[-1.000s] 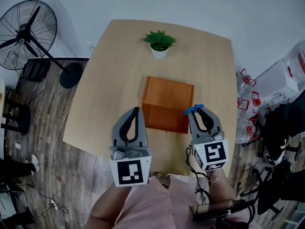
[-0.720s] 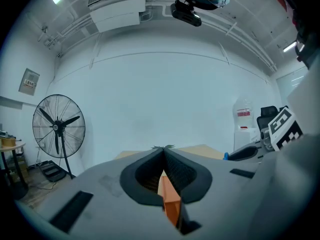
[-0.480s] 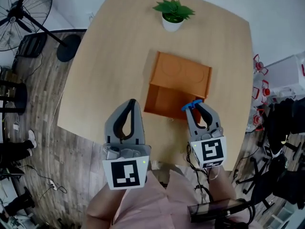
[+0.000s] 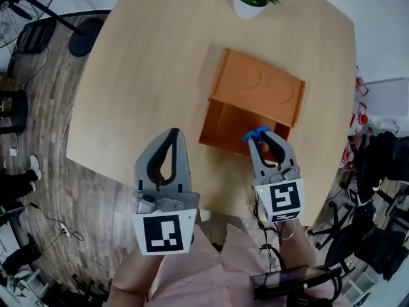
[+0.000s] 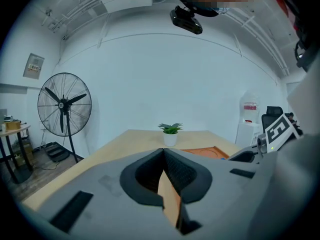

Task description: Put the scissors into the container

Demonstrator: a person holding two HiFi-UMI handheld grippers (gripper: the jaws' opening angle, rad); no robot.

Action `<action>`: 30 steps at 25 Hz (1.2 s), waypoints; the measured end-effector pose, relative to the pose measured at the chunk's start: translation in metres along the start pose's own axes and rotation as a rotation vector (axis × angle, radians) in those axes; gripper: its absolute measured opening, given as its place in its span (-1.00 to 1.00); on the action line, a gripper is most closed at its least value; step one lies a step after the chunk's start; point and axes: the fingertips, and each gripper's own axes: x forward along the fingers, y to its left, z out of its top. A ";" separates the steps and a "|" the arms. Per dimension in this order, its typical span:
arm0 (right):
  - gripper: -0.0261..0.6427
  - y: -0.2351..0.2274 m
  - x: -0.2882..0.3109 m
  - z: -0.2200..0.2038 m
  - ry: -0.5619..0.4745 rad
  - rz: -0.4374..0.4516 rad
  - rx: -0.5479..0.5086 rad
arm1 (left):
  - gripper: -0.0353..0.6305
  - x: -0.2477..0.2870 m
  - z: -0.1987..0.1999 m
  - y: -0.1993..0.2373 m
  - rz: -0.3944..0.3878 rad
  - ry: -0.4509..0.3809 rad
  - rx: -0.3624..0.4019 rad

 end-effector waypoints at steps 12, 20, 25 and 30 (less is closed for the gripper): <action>-0.67 0.010 0.041 -0.021 0.139 0.067 -0.012 | -0.88 0.028 -0.027 0.028 0.017 0.057 -0.044; -0.64 0.015 0.052 -0.021 0.151 0.098 -0.007 | -0.88 0.037 -0.029 0.037 0.020 0.064 -0.043; -0.65 0.015 0.044 -0.012 0.118 0.093 0.014 | -0.88 0.032 -0.021 0.031 0.012 0.045 -0.032; -0.65 0.007 0.018 0.010 0.042 0.056 0.010 | -0.88 0.021 0.004 0.010 -0.017 -0.006 -0.004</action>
